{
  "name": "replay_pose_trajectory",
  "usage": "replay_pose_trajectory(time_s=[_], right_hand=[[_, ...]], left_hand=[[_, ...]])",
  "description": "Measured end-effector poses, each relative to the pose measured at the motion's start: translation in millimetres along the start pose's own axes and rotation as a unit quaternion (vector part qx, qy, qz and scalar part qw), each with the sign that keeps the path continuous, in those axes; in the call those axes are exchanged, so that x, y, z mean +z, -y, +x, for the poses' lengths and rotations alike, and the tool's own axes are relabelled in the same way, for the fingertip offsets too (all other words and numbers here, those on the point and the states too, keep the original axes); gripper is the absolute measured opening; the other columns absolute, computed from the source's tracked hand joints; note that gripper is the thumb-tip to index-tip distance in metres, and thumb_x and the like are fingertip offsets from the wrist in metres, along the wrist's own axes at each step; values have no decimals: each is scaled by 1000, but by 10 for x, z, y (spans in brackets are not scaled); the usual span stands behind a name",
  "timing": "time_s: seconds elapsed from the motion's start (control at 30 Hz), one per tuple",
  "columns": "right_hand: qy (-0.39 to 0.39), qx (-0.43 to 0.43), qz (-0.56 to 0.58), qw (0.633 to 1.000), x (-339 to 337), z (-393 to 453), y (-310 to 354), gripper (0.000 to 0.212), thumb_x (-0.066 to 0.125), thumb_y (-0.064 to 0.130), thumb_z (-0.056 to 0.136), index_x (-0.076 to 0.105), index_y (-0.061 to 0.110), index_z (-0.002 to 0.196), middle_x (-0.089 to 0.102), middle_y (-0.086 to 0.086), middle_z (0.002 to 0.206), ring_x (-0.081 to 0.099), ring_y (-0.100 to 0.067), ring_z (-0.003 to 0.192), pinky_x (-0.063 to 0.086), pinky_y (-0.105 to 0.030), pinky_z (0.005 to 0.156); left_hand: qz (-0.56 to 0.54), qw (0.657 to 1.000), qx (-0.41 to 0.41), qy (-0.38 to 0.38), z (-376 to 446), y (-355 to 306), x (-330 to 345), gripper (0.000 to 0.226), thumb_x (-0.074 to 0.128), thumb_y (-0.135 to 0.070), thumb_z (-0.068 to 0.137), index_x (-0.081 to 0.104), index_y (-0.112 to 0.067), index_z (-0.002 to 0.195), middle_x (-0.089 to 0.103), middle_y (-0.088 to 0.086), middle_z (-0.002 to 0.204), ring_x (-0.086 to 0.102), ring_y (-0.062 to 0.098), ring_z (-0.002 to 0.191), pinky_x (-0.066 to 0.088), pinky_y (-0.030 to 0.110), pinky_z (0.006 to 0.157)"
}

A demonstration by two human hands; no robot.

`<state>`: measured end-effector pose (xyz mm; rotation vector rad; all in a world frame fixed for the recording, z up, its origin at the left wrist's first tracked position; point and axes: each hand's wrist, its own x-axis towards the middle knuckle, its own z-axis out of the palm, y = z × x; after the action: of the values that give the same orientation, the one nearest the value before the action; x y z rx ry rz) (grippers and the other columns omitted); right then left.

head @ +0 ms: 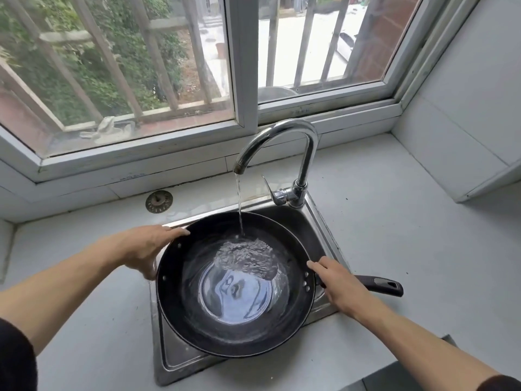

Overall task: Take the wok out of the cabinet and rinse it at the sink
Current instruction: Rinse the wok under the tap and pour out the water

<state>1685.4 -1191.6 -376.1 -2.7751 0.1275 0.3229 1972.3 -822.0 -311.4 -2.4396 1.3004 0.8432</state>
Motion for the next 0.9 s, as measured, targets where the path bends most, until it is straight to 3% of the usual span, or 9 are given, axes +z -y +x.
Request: replay_pose_trajectory(time_s=[0.23, 0.33, 0.4, 0.5, 0.67, 0.9], right_hand=[[-42, -53, 4, 998, -131, 327, 185, 67, 48, -19, 75, 48, 15, 133, 50, -5, 106, 50, -24, 95, 50, -36, 81], [-59, -79, -3, 995, -182, 480, 251, 68, 54, -20, 71, 49, 14, 131, 51, -5, 108, 52, -23, 95, 51, -33, 79], [-63, -101, -12, 993, -202, 581, 280, 72, 57, -22, 66, 50, 11, 130, 53, -6, 110, 53, -25, 95, 53, -37, 78], [-76, -131, -32, 988, -249, 730, 315, 71, 55, -23, 66, 49, 9, 130, 53, -6, 116, 55, -26, 96, 53, -40, 78], [-86, -168, -36, 981, -303, 948, 380, 71, 54, -23, 68, 48, 5, 133, 52, -7, 126, 54, -26, 102, 52, -40, 85], [-86, -210, 1, 974, -286, 1179, 537, 68, 54, -23, 67, 52, 3, 131, 56, -9, 124, 56, -27, 100, 52, -38, 87]], left_hand=[[1, 998, -37, -51, -470, 65, 60, 112, 65, -59, 47, 11, -39, 143, 56, -11, 114, 48, 12, 102, 50, 33, 83], [19, 996, -57, -63, -682, 73, 76, 109, 61, -61, 52, 14, -40, 148, 53, -14, 113, 42, 10, 106, 45, 23, 85], [41, 994, -67, -72, -797, 41, 83, 102, 58, -64, 54, 22, -43, 147, 48, -14, 109, 38, 9, 101, 40, 17, 81], [49, 992, -86, -78, -934, 51, 115, 96, 55, -67, 50, 35, -44, 141, 46, -11, 109, 33, 10, 94, 45, 23, 80], [6, 986, -96, -138, -1133, 152, 214, 78, 67, -63, 40, 66, -29, 111, 56, -7, 91, 47, 16, 80, 53, 33, 64], [6, 987, -146, -64, -1407, 134, 115, 85, 51, -73, 49, 49, -39, 127, 50, -17, 110, 39, 9, 102, 45, 24, 84]])
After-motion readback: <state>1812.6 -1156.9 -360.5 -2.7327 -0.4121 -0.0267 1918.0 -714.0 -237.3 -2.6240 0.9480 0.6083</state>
